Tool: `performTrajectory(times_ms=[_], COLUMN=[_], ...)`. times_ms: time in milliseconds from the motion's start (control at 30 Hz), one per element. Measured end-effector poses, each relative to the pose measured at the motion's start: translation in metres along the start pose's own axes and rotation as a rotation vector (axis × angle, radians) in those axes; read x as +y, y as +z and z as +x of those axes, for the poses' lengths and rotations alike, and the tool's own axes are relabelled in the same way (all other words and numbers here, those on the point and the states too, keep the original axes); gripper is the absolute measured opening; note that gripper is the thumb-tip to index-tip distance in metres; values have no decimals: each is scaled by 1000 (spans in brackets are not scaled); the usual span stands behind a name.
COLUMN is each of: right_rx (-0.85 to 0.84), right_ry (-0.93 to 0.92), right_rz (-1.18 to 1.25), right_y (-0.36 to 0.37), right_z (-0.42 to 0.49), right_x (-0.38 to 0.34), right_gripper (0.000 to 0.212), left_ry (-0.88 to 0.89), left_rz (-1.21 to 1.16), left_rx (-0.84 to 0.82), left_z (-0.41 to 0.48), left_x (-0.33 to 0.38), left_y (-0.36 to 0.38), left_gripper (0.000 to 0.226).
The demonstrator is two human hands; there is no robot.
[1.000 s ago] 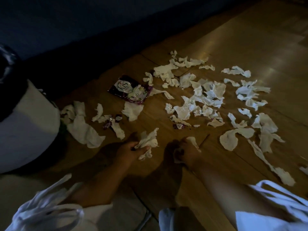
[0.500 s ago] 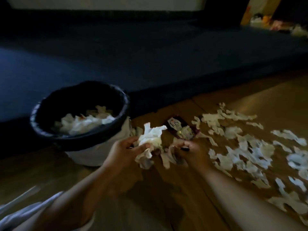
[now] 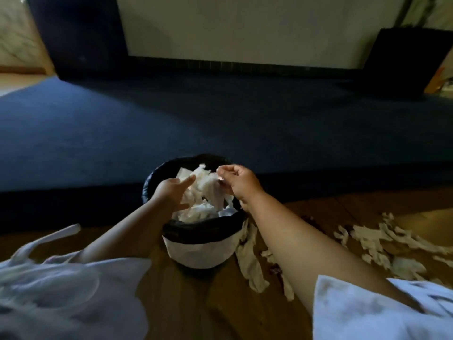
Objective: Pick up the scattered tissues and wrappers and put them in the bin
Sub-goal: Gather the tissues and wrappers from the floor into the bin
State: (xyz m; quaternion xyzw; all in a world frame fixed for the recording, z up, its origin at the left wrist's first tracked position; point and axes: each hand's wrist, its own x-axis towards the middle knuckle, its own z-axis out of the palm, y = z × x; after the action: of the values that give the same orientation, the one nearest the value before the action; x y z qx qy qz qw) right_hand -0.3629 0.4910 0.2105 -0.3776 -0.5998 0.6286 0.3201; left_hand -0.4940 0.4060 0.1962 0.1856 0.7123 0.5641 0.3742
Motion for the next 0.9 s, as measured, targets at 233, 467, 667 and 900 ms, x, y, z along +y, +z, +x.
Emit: performTrajectory(times_ms=[233, 467, 667, 900], right_rx=[12, 80, 212, 273], right_ry=[91, 95, 287, 383], right_rz=[-235, -319, -405, -527], right_y=[-15, -98, -188, -239], right_z=[-4, -64, -92, -48], right_x=[3, 31, 126, 228], right_gripper=[24, 17, 18, 27], left_ry=[184, 349, 157, -73], left_rz=[192, 111, 274, 504], left_rx=[17, -233, -484, -462], left_z=[-13, -71, -80, -44], left_x=[12, -24, -101, -201], left_y=[2, 61, 136, 206], left_gripper=[18, 18, 18, 33])
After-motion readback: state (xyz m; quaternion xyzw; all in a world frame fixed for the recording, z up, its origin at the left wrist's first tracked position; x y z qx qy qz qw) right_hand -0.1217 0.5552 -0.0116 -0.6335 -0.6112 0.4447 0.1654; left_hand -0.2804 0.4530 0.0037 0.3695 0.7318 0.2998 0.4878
